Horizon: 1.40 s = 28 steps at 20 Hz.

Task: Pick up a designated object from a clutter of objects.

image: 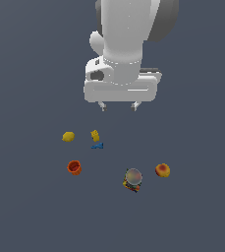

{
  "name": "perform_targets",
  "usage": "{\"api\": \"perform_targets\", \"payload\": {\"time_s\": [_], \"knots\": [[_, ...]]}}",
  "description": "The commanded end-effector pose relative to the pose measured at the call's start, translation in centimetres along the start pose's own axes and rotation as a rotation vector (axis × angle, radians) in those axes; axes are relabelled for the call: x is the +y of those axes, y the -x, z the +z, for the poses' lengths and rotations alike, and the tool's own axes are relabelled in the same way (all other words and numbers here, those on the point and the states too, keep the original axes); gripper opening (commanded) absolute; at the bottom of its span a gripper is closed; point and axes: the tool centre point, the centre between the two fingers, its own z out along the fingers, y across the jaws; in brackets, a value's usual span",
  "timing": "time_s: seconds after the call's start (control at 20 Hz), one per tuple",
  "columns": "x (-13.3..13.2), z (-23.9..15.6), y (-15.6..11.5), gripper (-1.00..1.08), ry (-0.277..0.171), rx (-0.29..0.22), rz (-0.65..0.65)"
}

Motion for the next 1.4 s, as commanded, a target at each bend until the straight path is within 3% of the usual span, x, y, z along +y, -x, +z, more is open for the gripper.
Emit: {"api": "perform_targets", "payload": {"time_s": [0.0,0.8,1.1,1.35], "knots": [[0.0,0.0,0.0,1.0,0.0,0.0,0.0],[0.7,0.7,-0.3,1.0,-0.026,-0.023,0.032],[2.8,2.8,-0.5,1.0,-0.033,-0.022,0.04],[6.1,6.0,-0.4,1.0,-0.041,-0.019,0.054]]}}
